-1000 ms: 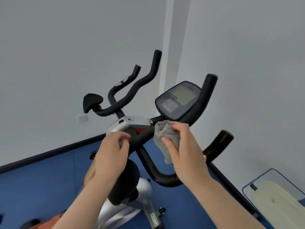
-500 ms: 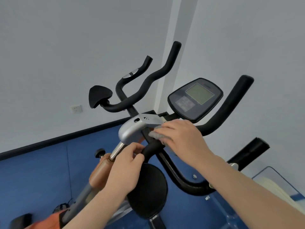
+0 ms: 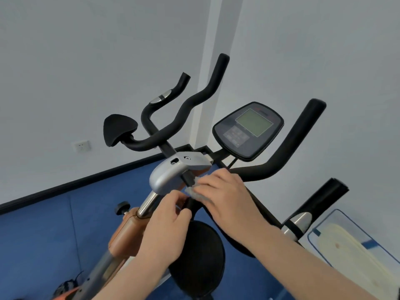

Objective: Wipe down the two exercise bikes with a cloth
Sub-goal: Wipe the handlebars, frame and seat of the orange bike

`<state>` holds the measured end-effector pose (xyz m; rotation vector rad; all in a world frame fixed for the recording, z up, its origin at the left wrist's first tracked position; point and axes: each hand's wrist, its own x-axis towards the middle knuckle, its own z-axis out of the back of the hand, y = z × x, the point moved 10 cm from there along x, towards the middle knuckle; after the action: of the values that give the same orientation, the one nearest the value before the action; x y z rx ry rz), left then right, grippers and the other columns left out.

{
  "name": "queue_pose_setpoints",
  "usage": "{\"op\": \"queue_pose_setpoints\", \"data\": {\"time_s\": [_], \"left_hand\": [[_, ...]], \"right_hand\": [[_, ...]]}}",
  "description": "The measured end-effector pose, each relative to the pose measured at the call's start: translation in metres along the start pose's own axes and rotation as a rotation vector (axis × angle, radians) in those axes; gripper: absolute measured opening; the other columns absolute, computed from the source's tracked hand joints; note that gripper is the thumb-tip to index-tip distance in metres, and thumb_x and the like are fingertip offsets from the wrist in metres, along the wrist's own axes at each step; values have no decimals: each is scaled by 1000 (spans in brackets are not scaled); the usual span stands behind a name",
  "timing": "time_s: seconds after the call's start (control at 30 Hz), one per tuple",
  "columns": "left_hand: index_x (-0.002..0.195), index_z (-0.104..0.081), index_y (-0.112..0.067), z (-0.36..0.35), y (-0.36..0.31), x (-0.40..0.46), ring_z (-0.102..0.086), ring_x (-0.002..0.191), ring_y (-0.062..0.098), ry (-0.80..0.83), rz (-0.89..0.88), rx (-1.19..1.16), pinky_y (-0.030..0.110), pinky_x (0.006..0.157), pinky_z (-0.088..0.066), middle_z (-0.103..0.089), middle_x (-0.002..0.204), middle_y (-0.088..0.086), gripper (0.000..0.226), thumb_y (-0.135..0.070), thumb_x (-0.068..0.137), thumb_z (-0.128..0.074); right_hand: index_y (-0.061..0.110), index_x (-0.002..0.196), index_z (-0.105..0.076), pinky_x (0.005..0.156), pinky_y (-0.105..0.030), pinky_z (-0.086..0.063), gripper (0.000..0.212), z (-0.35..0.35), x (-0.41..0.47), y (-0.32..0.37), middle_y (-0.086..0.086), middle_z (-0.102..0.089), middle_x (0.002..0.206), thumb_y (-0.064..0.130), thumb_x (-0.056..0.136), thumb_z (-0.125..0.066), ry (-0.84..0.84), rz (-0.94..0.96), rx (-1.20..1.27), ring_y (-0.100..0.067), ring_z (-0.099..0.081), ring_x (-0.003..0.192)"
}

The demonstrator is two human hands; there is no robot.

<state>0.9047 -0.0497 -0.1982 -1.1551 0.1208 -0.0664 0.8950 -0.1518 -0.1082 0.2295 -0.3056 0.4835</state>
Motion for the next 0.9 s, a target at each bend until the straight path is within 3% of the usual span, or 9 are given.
{"op": "queue_pose_setpoints", "data": {"time_s": [0.13,0.23,0.33,0.43,0.53,0.63,0.7,0.8,0.9], "left_hand": [[115,-45,-53,9,-31,0,-42,112,-22,23,-169,-5,5,86,-38,-47,117,-38,37,-35,87,-59],[121,-54,-47,26,-75,5,-46,114,-19,-7,-314,-146,-3,87,-34,-53,117,-37,47,-56,76,-67],[117,-63,-38,19,-105,12,-57,109,-9,106,-342,-133,8,89,-43,-64,112,-26,57,-61,66,-73],[106,-68,-27,22,-117,24,-66,91,2,112,-292,-142,29,81,-54,-70,97,-15,36,-41,75,-80],[93,-70,-18,28,-130,36,-68,79,9,163,-264,-251,23,75,-55,-70,80,-7,20,-22,76,-81],[90,-69,-4,25,-142,39,-66,78,14,276,-235,-248,25,80,-53,-70,81,4,34,-32,72,-78],[94,-65,3,26,-150,41,-67,82,15,323,-222,-246,24,80,-54,-71,87,12,42,-34,75,-75],[85,-64,-7,39,-168,48,-68,79,8,311,-241,-212,12,69,-51,-72,83,2,21,-27,85,-72],[82,-59,-9,46,-183,53,-64,75,11,286,-289,-119,17,68,-51,-67,80,3,24,-28,85,-72]], "right_hand": [[21,107,-74,95,-17,-41,22,39,7,-50,17,-66,111,30,93,-60,-128,-293,444,3,-55,106],[25,106,-74,90,-11,-43,19,51,6,-57,21,-62,116,27,89,-66,-138,-359,559,7,-56,106],[28,97,-75,84,-16,-47,12,58,7,-59,17,-66,106,30,89,-67,-153,-388,628,1,-61,99],[27,88,-73,71,-23,-52,11,70,15,-58,8,-70,83,32,91,-64,-152,-378,662,-8,-65,79],[23,87,-71,73,-34,-53,14,91,27,-57,4,-67,80,34,90,-63,-217,-334,598,-14,-63,77],[21,85,-71,67,-19,-46,15,116,43,-57,7,-66,77,33,89,-65,-274,-269,539,-6,-59,72],[20,78,-68,59,-14,-40,20,123,55,-55,8,-62,65,35,90,-64,-210,-211,478,-4,-55,61],[20,65,-60,55,-16,-35,35,130,63,-66,7,-53,55,47,88,-62,-99,-206,360,-4,-46,52],[22,57,-54,54,-19,-33,43,136,65,-78,9,-48,52,54,86,-59,0,-210,326,-5,-44,50]]}}
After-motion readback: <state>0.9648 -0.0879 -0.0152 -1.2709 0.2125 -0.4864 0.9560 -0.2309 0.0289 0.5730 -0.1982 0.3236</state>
